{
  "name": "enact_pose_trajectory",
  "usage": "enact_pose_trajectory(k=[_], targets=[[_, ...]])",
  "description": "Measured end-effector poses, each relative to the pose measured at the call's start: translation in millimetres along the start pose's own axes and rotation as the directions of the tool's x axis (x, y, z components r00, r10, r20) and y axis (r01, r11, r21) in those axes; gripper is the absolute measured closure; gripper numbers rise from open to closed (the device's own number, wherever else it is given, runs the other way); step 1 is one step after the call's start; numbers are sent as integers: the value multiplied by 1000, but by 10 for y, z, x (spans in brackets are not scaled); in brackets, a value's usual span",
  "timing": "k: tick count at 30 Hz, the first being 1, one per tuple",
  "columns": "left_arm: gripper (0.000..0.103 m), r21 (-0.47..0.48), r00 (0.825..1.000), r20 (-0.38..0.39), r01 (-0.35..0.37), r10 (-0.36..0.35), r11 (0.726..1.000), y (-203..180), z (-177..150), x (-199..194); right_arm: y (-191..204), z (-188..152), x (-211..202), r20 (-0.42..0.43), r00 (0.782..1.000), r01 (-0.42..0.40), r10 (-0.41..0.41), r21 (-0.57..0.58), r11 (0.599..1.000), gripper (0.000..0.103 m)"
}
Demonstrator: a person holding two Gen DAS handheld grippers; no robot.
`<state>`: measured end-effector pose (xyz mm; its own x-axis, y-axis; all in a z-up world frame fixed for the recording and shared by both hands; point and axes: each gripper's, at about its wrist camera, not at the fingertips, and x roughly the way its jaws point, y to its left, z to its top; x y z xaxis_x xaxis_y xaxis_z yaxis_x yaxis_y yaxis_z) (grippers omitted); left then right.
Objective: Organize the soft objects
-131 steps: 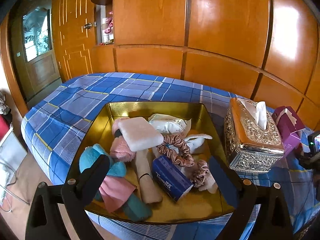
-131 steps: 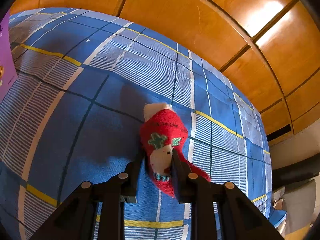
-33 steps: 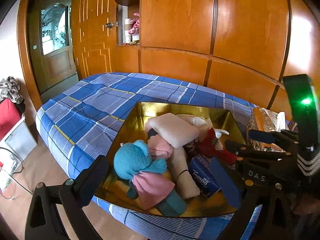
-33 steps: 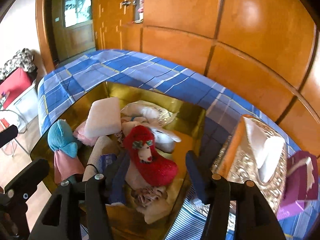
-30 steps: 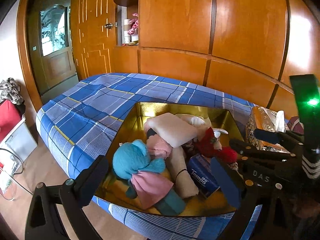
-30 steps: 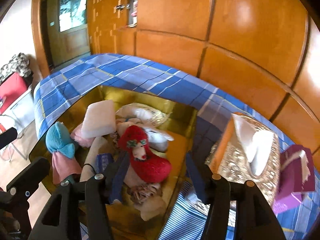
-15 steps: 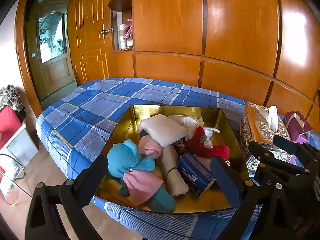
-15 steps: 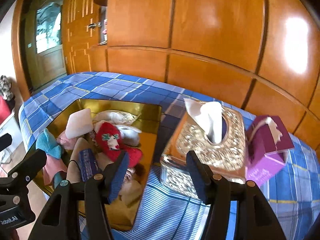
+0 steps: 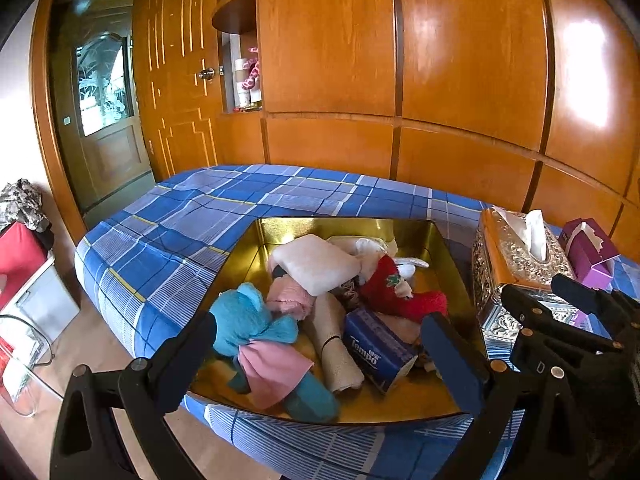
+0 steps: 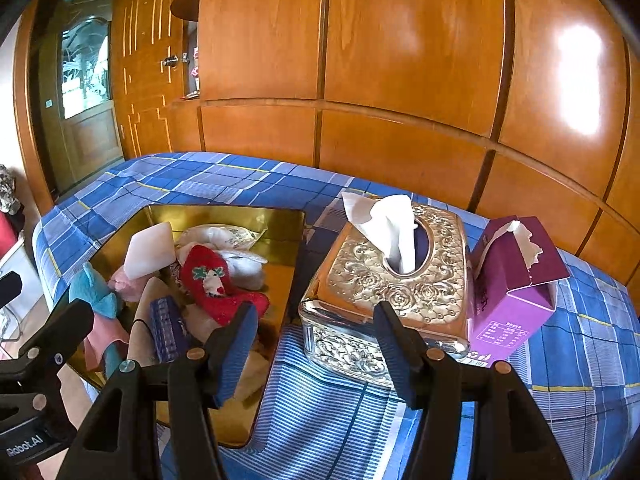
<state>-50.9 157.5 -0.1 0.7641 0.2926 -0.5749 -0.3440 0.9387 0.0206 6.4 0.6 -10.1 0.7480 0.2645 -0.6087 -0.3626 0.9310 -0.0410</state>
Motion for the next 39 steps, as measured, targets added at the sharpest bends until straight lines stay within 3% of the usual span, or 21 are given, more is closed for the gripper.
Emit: enact_pose_trajectory(k=[39], targets=[[0,-1,1000,-9,-22,22,1000,26,-8,17,8,-8,-13,-2,1000,-8,8,4,1000,42]])
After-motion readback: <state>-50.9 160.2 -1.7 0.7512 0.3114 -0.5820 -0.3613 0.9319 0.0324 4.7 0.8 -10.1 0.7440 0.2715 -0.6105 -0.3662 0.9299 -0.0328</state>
